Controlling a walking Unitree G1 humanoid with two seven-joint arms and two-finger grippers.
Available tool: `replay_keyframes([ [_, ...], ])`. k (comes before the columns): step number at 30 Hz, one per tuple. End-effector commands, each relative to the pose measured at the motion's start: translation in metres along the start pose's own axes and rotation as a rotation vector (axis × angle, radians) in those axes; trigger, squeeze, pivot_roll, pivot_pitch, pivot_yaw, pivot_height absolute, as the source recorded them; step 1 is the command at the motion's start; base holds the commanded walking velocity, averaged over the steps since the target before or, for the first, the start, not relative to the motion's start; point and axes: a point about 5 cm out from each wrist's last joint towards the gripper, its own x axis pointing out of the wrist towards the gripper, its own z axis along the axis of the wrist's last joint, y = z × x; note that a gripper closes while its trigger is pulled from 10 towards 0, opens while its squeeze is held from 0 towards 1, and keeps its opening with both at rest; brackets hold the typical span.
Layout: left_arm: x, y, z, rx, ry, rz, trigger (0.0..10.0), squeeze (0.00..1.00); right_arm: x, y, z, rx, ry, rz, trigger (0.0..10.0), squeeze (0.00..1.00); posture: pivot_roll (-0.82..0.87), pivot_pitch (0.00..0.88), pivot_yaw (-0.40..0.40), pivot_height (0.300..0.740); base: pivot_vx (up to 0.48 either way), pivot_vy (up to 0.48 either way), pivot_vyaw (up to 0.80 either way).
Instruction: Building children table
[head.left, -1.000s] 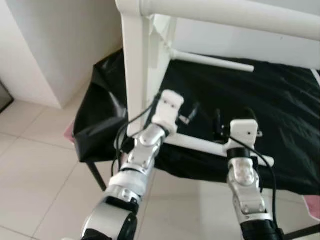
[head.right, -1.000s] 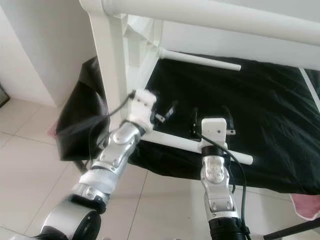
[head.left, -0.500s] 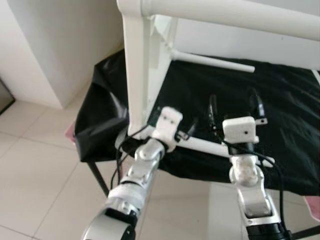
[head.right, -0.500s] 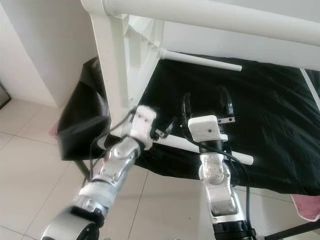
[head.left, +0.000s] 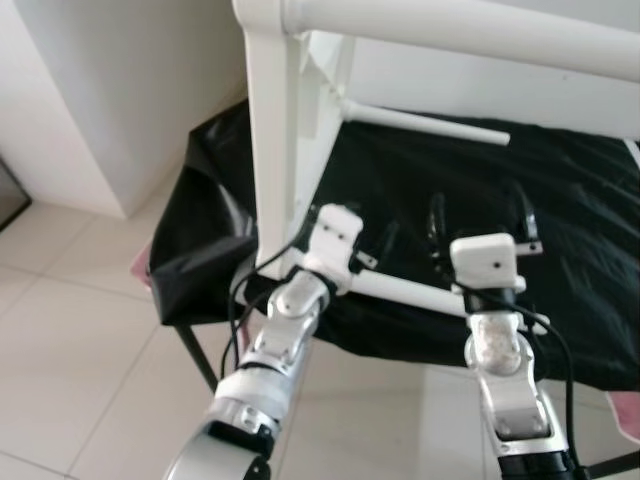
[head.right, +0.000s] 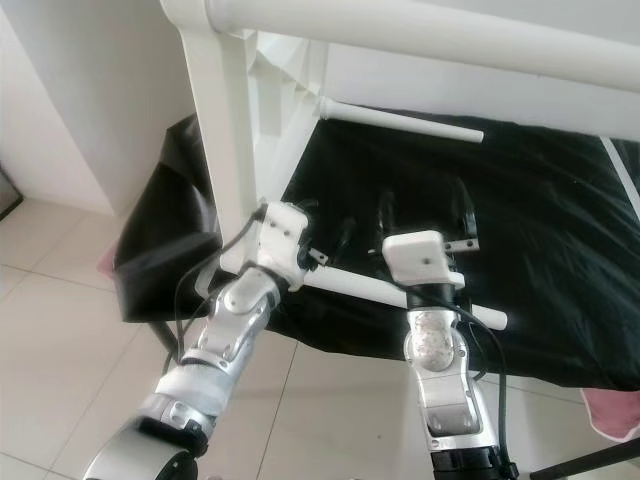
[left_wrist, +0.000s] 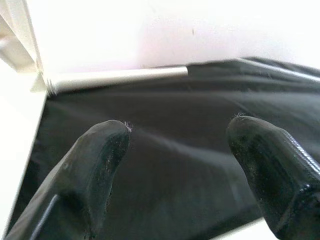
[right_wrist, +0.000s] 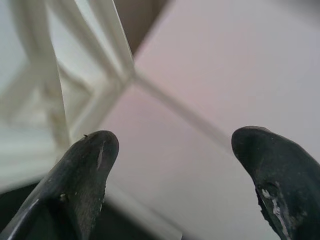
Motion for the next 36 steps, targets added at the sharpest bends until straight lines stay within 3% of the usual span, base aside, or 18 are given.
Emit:
replay_keyframes([
  [1,0.001,-0.004,-0.004,0.024,0.02,-0.054,10.0,0.0,0.005,0.001,0.012,-0.051,-0.095,0.005,10.0,0.0,0.03,0.01,-0.021,0.74,0.0,0.0,0.0],
  [6,0.013,-0.006,0.001,0.026,0.027,-0.071,10.0,0.0,0.019,0.002,0.03,-0.168,-0.269,-0.028,10.0,0.0,0.03,0.009,-0.019,0.74,0.0,0.0,0.0],
  [13,0.019,-0.006,0.007,0.02,0.02,-0.07,10.0,0.0,0.034,-0.004,0.036,-0.238,-0.322,-0.122,10.0,0.0,0.03,0.009,-0.021,0.74,0.0,0.0,0.0],
  [16,0.02,-0.005,0.006,0.021,0.019,-0.069,10.0,0.0,0.049,-0.008,0.036,-0.28,-0.305,-0.188,10.0,0.0,0.03,0.012,-0.022,0.74,0.0,0.0,0.0],
  [20,0.02,-0.005,0.006,0.022,0.018,-0.07,10.0,0.0,0.05,-0.008,0.035,-0.282,-0.303,-0.188,10.0,0.0,0.03,0.012,-0.022,0.74,0.0,0.0,0.0],
  [22,0.02,-0.004,0.005,0.018,0.023,-0.066,10.0,0.0,0.057,-0.013,0.032,-0.357,-0.262,-0.292,10.0,0.0,0.03,0.015,-0.023,0.74,0.0,0.0,0.0],
  [30,0.02,-0.002,0.005,0.015,0.023,-0.062,10.0,0.0,0.07,-0.021,0.024,-0.431,-0.186,-0.399,10.0,0.0,0.03,0.013,-0.023,0.74,0.0,0.0,0.0],
  [36,0.021,-0.001,0.006,0.017,0.021,-0.06,10.0,0.0,0.08,-0.025,0.026,-0.467,-0.211,-0.448,10.0,0.0,0.03,0.012,-0.025,0.74,0.0,0.0,0.0],
])
